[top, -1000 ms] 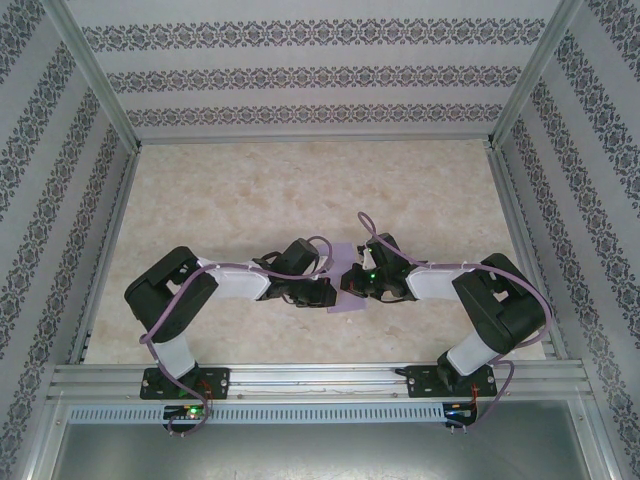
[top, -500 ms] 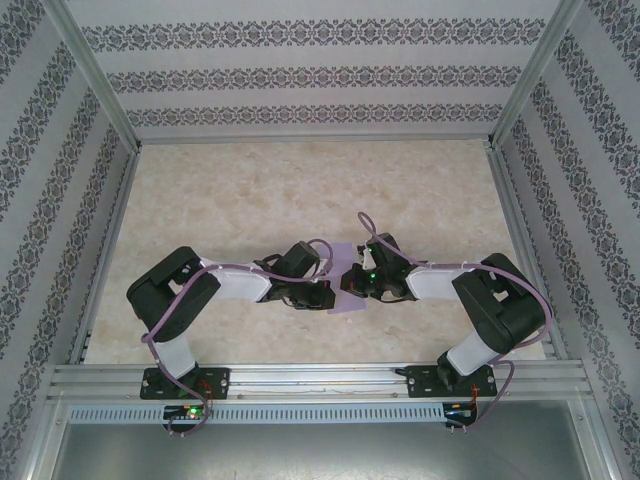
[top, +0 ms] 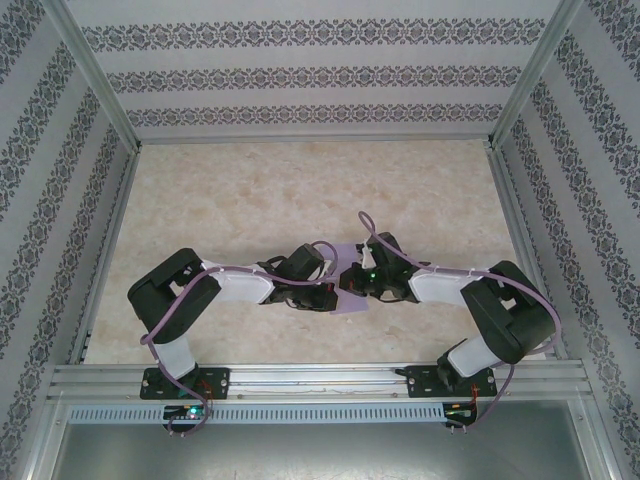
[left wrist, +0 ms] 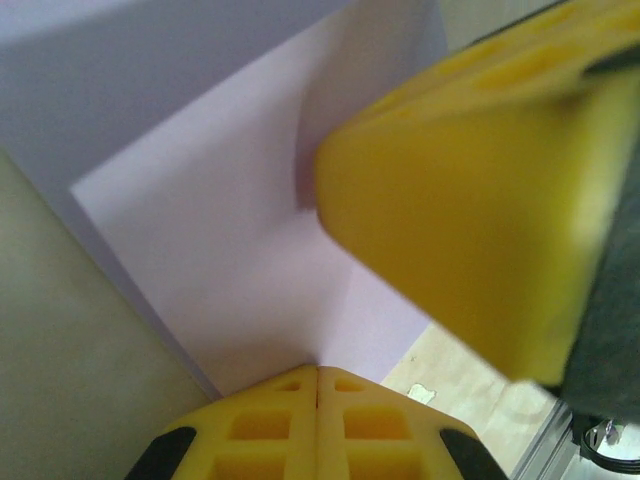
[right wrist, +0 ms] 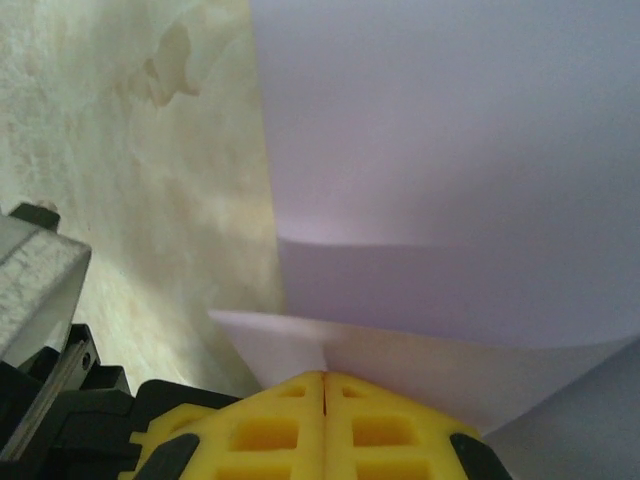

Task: Fold a paper plane with a square sheet of paper (fold left side to right side)
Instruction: Fold the triangle a second time at the center of the table.

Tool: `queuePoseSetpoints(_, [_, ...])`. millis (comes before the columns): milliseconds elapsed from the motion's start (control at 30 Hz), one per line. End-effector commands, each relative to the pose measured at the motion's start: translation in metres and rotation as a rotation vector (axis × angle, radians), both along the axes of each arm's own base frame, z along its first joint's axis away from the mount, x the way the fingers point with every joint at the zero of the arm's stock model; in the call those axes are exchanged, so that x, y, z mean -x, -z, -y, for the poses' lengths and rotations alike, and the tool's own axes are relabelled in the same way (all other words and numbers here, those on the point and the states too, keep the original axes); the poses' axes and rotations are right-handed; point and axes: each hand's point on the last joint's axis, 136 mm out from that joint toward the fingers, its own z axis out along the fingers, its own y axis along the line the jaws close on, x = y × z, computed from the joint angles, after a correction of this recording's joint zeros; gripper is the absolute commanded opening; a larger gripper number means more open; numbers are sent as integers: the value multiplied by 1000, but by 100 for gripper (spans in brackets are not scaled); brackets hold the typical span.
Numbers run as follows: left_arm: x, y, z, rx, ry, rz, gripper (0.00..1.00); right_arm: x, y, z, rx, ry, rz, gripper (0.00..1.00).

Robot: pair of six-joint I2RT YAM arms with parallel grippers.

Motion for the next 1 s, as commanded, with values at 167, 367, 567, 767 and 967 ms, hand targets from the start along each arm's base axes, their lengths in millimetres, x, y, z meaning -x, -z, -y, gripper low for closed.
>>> queuePoseSetpoints(167, [16,37,-28,-184,-9,-56,1,10,21,4,36,-1,-14,0])
queuePoseSetpoints(367, [19,44,-38,-227,-41,-81,0,7,30,13,79,-3,2,0])
queuePoseSetpoints(567, [25,50,-47,-250,-64,-102,0,-5,30,24,89,10,17,0])
queuePoseSetpoints(767, [29,54,-53,-262,-72,-108,0,-23,26,35,85,33,27,0])
queuePoseSetpoints(967, [30,55,-55,-266,-75,-106,0,-36,29,52,84,69,22,0])
